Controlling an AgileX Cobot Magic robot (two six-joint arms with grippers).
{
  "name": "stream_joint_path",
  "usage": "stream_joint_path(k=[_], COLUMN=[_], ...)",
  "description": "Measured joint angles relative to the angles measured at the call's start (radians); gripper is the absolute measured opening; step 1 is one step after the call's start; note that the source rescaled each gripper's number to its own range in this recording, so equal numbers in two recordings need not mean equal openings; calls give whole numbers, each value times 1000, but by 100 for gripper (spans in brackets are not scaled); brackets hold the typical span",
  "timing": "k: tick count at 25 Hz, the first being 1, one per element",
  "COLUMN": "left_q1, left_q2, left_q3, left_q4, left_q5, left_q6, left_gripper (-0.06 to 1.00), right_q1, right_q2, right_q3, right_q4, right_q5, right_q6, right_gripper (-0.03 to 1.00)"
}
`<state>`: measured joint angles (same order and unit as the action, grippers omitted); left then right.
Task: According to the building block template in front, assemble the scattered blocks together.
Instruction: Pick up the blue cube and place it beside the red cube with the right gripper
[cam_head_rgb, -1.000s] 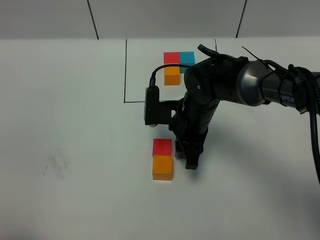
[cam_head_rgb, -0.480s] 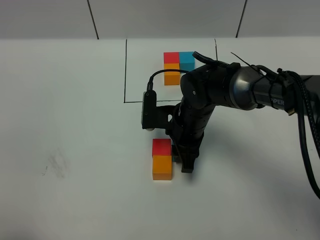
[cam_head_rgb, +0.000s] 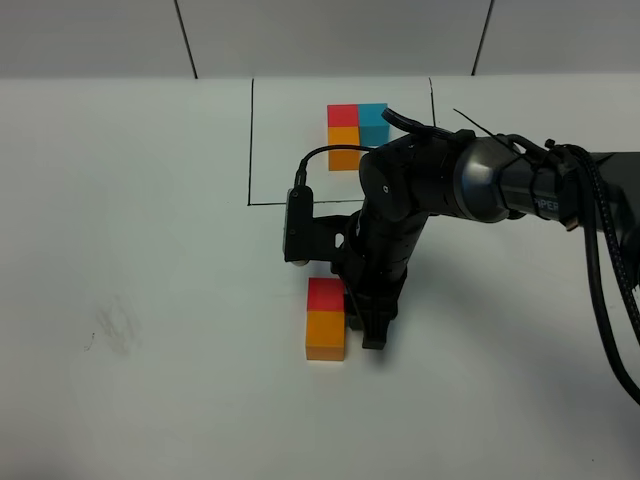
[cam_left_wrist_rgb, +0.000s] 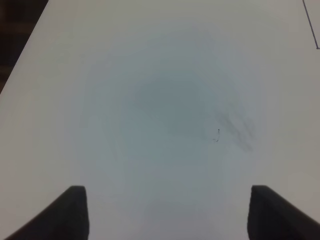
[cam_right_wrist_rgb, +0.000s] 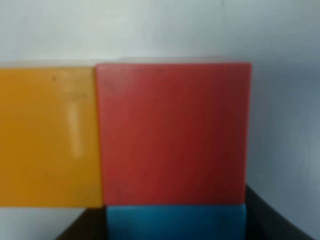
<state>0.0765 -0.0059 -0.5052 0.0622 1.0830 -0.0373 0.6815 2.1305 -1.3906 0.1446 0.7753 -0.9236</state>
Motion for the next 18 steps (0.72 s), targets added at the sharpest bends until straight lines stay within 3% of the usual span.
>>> stream_joint_path(k=[5, 6, 8, 11, 14, 18], left_q1=[0, 0, 0, 0, 0, 0], left_q2=[0, 0, 0, 0, 0, 0], left_q3=[0, 0, 0, 0, 0, 0], left_q4=[0, 0, 0, 0, 0, 0], left_q5=[0, 0, 0, 0, 0, 0], left_q6=[0, 0, 0, 0, 0, 0], left_gripper=[49, 49, 49, 49, 49, 49], right_q1=[0, 0, 0, -3, -44, -168], right_q2=[0, 0, -2, -44, -129, -266], right_q3=[-1, -1, 1, 1, 1, 1], right_q4=[5, 8, 7, -52, -125, -209], right_q5=[6, 9, 26, 69, 128, 195], right_q6=[4, 9, 41, 157, 325, 539], right_gripper=[32, 39, 62, 91, 98, 100])
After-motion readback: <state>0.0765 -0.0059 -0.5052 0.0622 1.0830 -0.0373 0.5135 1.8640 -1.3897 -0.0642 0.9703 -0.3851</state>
